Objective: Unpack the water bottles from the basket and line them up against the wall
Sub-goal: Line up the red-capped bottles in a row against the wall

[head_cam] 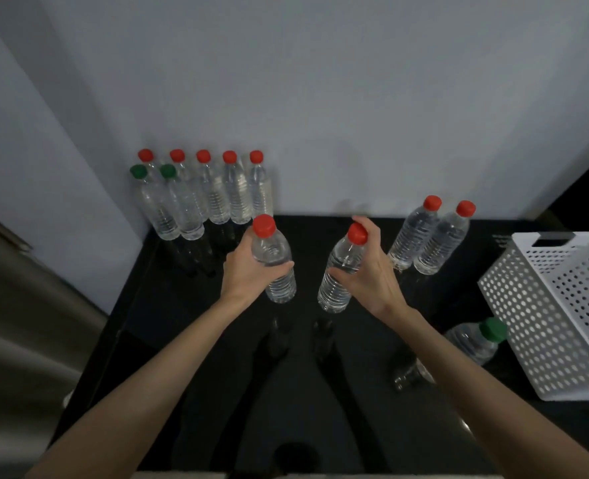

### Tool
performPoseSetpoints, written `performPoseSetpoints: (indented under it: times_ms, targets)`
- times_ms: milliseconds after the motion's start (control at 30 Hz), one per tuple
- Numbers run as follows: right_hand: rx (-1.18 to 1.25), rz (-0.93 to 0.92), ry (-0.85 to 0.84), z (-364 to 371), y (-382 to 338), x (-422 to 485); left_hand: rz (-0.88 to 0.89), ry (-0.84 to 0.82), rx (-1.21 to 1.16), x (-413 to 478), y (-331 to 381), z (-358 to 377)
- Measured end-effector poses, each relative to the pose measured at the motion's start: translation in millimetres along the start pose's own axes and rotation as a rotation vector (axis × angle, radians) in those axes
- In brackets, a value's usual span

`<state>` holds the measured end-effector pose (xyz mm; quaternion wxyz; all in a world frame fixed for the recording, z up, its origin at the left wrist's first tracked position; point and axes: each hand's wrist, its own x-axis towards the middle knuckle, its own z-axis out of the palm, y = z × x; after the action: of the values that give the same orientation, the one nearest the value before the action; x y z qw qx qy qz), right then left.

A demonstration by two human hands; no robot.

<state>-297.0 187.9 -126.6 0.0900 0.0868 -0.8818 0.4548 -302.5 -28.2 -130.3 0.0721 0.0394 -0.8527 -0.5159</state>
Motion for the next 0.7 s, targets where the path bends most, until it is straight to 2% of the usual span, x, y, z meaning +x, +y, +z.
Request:
performPoseSetpoints:
  times_ms: [267, 700]
  targets:
    - [0.024, 0.073, 0.049, 49.9, -3.4, 87.4, 0.013, -0.020, -0.043, 101.4, -30.5, -8.4]
    - [-0.006, 0.173, 0.069, 93.2, 30.5, 195.2, 0.026, -0.103, -0.088, 208.4, -70.1, 46.0]
